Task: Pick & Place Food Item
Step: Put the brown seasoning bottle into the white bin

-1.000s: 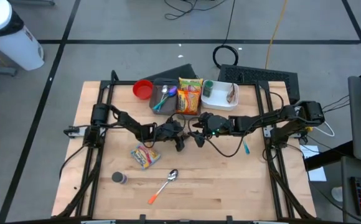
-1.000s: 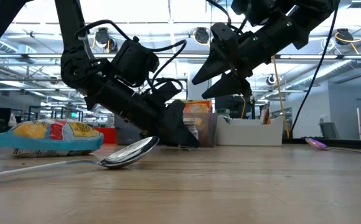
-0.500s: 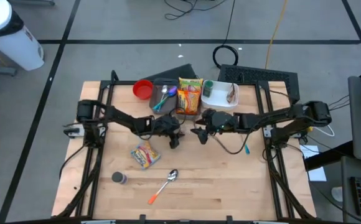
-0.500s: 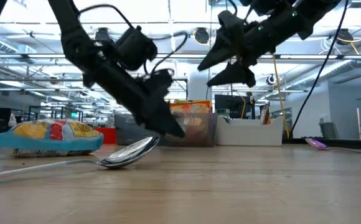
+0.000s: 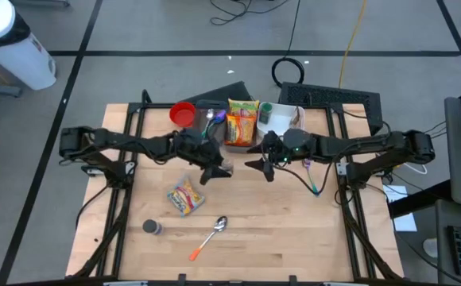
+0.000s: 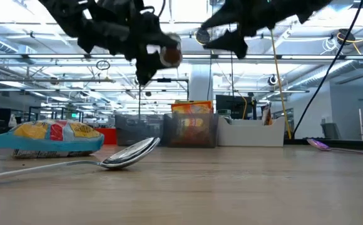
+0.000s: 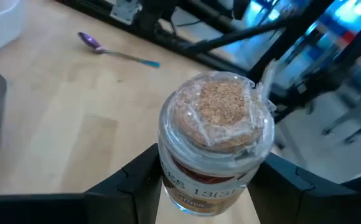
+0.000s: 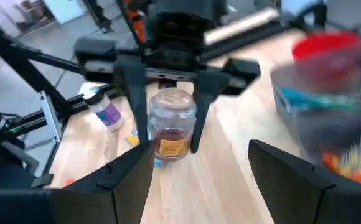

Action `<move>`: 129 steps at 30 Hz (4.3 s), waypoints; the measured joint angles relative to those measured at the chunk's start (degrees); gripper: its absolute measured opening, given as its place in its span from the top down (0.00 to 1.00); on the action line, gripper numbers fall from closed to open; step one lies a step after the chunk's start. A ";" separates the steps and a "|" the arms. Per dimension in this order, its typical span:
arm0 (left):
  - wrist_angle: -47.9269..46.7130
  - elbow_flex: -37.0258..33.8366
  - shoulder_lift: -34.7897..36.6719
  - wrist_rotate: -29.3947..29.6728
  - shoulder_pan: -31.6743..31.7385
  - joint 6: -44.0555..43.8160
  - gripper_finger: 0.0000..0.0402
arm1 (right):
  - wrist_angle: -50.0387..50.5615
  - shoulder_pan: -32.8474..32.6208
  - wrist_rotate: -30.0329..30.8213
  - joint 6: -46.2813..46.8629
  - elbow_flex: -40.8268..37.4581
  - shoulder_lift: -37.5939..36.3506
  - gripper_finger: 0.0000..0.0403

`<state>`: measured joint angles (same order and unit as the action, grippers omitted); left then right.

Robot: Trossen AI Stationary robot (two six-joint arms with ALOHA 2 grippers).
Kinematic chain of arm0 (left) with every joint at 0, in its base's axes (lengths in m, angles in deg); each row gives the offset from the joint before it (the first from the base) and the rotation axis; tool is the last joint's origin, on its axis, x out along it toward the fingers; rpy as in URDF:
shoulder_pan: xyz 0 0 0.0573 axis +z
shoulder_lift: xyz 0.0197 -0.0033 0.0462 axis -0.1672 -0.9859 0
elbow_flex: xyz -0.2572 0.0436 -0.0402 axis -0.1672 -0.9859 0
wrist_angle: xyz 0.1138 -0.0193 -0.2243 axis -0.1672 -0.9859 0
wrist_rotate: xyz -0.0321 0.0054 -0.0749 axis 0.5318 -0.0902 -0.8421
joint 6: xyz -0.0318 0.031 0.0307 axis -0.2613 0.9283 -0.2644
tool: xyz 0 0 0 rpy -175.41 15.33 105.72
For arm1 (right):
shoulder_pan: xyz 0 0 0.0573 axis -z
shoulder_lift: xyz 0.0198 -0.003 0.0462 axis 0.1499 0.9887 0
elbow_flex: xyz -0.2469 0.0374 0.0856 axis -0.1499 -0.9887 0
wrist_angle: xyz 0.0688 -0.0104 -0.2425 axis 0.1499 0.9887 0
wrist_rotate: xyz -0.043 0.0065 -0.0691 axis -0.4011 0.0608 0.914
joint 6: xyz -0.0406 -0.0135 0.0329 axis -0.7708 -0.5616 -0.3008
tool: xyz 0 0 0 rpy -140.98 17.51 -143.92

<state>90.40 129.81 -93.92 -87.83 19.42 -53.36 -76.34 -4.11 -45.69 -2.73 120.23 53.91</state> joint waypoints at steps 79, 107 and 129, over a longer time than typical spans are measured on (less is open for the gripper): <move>-49.42 34.23 -2.65 18.47 -5.80 7.81 0.50 | 16.41 2.56 -11.95 -10.12 23.99 12.15 0.56; -48.11 34.23 -2.63 17.35 -5.83 5.96 0.31 | 15.99 2.69 -12.96 -11.06 23.97 12.15 0.58; -50.35 34.21 5.03 15.00 0.61 9.43 0.30 | 27.51 8.98 -10.12 -13.77 23.94 4.43 0.58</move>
<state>40.05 164.02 -88.89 -72.83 20.03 -43.93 -48.82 4.87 -55.81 -16.50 144.18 58.34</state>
